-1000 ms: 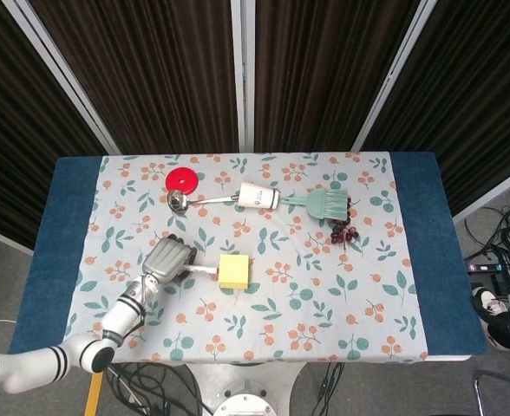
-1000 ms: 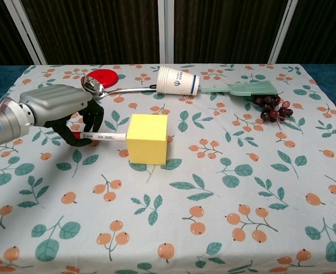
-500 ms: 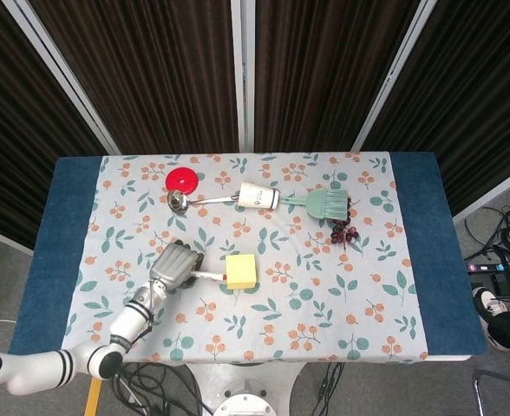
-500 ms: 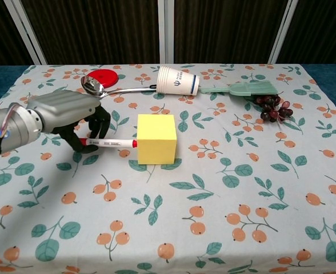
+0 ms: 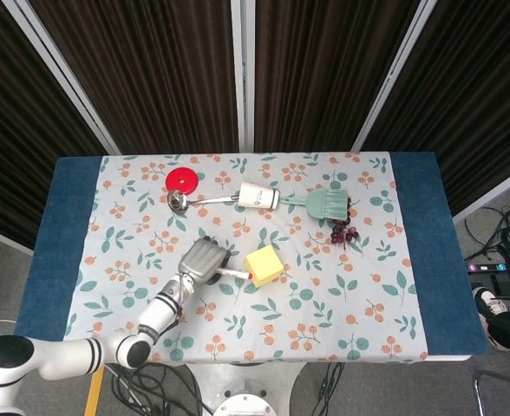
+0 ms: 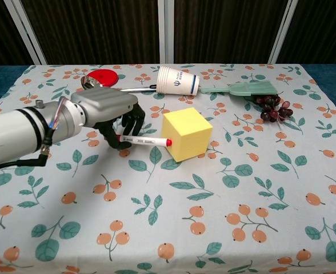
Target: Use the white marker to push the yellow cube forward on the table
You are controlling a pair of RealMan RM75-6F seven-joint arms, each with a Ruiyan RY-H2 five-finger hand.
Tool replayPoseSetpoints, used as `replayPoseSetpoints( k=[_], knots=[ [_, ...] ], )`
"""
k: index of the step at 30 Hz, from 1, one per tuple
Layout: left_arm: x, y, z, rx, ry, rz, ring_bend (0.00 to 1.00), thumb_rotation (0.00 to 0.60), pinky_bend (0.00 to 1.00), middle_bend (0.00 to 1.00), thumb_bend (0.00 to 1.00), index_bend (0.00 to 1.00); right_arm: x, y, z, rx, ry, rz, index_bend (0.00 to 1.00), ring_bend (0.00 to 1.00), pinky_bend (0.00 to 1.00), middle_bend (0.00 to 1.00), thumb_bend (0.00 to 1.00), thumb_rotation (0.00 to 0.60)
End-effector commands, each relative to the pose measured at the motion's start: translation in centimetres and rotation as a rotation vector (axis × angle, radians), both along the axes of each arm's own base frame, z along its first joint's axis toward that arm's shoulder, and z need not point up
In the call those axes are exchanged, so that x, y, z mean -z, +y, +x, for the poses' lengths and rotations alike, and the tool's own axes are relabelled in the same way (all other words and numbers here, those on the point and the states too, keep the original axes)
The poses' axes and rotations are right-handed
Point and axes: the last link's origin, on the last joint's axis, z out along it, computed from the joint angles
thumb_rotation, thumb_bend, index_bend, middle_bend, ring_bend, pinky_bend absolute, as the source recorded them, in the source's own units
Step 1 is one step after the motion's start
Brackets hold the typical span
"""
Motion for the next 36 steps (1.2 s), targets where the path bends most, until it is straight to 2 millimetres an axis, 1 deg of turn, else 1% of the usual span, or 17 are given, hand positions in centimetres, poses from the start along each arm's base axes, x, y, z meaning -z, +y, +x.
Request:
replayPoseSetpoints(
  k=[1,11,14,16,20,26,29,33,36],
  knots=[
    [0.3,0.7,0.8,0.005,0.008,0.009,0.44,0.6,0.34,0.67,0.45,0.62,0.0,0.0,-0.1,0.003,-0.002,-0.002,0.0,0.0,0.0,0.11,0.18,0.6],
    [0.7,2.0,2.3,0.006,0.0,0.03,0.44,0.6,0.34,0.67,0.45,0.62,-0.2,0.1,-0.5,0.012,-0.007,-0.011,0.0,0.0,0.0,0.11,0.18,0.6],
    [0.5,2.0,2.2,0.0,-0.007,0.033,0.44,0.6,0.34,0.67,0.45,0.62,-0.2,0.1,-0.5,0.011,-0.008,-0.011,0.0,0.0,0.0,0.11,0.18,0.6],
    [0.1,1.9,1.6,-0.008,-0.007,0.042,0.44,0.6,0.34,0.67,0.45,0.62,-0.1,0.0,-0.5,0.008,-0.009,-0.009,0.0,0.0,0.0,0.11,0.18,0.6],
    [-1.0,1.3,-0.6,-0.027,0.003,0.064,0.44,0.6,0.34,0.67,0.45,0.62,0.0,-0.2,-0.3,-0.002,-0.01,-0.001,0.0,0.0,0.0,0.11,0.18,0.6],
    [-3.4,-0.2,-5.7,-0.099,0.023,0.104,0.44,0.6,0.34,0.66,0.45,0.62,0.3,-0.5,0.1,-0.015,-0.011,0.007,0.0,0.0,0.0,0.11,0.18,0.6],
    [-4.3,-0.9,-7.7,-0.119,0.036,0.122,0.44,0.6,0.34,0.66,0.45,0.61,0.4,-0.5,0.2,-0.02,-0.01,0.008,0.0,0.0,0.0,0.11,0.18,0.6],
    [-5.0,-1.8,-9.7,-0.146,0.051,0.131,0.44,0.6,0.34,0.62,0.45,0.54,0.6,-0.6,0.5,-0.027,-0.01,0.012,0.0,0.0,0.0,0.11,0.18,0.6],
    [-5.1,-2.1,-10.4,-0.156,0.064,0.132,0.41,0.6,0.34,0.56,0.45,0.44,0.7,-0.6,0.8,-0.031,-0.01,0.015,0.0,0.0,0.0,0.11,0.18,0.6]
  ],
)
